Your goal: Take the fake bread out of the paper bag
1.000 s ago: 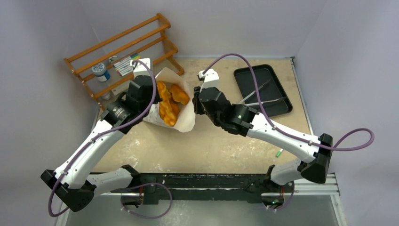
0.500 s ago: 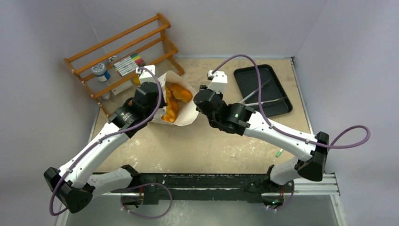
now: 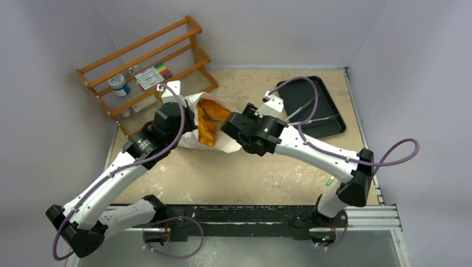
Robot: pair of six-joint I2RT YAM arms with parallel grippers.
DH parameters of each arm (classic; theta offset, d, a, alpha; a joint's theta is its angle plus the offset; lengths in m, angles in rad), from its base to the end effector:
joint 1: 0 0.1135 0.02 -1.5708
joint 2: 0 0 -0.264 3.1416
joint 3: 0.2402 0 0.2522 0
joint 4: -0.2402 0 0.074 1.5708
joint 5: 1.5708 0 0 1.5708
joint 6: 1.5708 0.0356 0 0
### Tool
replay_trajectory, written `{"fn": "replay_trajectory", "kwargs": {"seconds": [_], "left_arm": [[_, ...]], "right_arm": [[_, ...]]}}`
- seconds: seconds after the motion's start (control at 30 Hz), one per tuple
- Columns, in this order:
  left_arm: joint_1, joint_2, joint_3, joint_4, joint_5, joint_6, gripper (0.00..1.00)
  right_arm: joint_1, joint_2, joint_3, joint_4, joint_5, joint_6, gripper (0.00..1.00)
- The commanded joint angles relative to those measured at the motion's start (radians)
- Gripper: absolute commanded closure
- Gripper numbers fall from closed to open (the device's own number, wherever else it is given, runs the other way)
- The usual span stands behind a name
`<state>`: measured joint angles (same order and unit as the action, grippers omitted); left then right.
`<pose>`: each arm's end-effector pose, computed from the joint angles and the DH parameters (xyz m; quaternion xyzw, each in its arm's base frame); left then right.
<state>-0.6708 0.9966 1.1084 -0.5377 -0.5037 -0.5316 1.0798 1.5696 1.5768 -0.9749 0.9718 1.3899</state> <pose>0.1745 -0.1165 0.3787 -0.0780 0.8215 -0.1240 0.5511 0.1757 0.2662 0.3618 0.2674 0.8128 0.1009 0.5076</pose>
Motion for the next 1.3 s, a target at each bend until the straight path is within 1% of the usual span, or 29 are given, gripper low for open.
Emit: {"fn": "replay_trajectory", "kwargs": {"seconds": [0.0, 0.07, 0.13, 0.23, 0.37, 0.5, 0.57, 0.7, 0.8, 0.9, 0.97, 1.0, 1.03, 1.1, 1.2, 1.27], "left_arm": [[-0.004, -0.006, -0.022, 0.044, -0.013, -0.005, 1.00], [-0.006, -0.006, -0.034, 0.052, -0.017, -0.003, 1.00], [-0.006, -0.003, -0.042, 0.059, -0.025, 0.000, 1.00], [-0.006, 0.005, -0.043, 0.060, -0.054, 0.012, 1.00], [-0.005, 0.022, -0.008, 0.045, -0.106, 0.035, 1.00], [-0.005, 0.037, 0.030, 0.036, -0.128, 0.051, 1.00], [-0.006, 0.039, 0.040, 0.030, -0.131, 0.053, 1.00], [-0.006, 0.030, 0.045, 0.024, -0.134, 0.058, 1.00], [-0.005, 0.029, 0.060, 0.022, -0.124, 0.062, 1.00], [-0.006, 0.042, 0.088, 0.005, -0.111, 0.071, 1.00], [-0.006, 0.048, 0.104, 0.003, -0.105, 0.078, 1.00], [-0.006, 0.051, 0.111, 0.003, -0.102, 0.080, 1.00], [-0.005, 0.057, 0.121, 0.002, -0.097, 0.082, 1.00], [-0.006, 0.064, 0.137, -0.001, -0.090, 0.086, 1.00], [-0.005, 0.069, 0.145, 0.002, -0.083, 0.090, 1.00], [-0.005, 0.071, 0.145, 0.006, -0.072, 0.090, 1.00]], "right_arm": [[0.006, -0.016, 0.047, -0.150, 0.095, 0.209, 0.31], [0.018, -0.026, 0.036, -0.131, 0.094, 0.195, 0.31], [0.037, -0.021, 0.041, -0.159, 0.103, 0.221, 0.31], [0.094, -0.023, 0.059, -0.161, 0.143, 0.220, 0.31], [0.153, 0.007, 0.171, -0.163, 0.195, 0.130, 0.30], [0.197, 0.025, 0.254, -0.164, 0.229, 0.087, 0.30], [0.203, 0.012, 0.253, -0.170, 0.232, 0.094, 0.30], [0.187, -0.043, 0.178, -0.178, 0.232, 0.174, 0.30], [0.117, -0.054, 0.125, -0.177, 0.199, 0.203, 0.31], [0.019, -0.040, 0.082, -0.162, 0.145, 0.217, 0.32], [-0.068, -0.017, 0.070, -0.139, 0.106, 0.204, 0.33], [-0.127, 0.000, 0.065, -0.115, 0.075, 0.173, 0.33], [-0.213, 0.022, 0.056, -0.077, 0.026, 0.142, 0.34], [-0.336, 0.046, 0.022, 0.038, -0.064, 0.037, 0.34], [-0.451, 0.074, -0.031, 0.178, -0.122, -0.075, 0.34], [-0.538, 0.122, -0.026, 0.178, -0.188, -0.088, 0.30]]}}
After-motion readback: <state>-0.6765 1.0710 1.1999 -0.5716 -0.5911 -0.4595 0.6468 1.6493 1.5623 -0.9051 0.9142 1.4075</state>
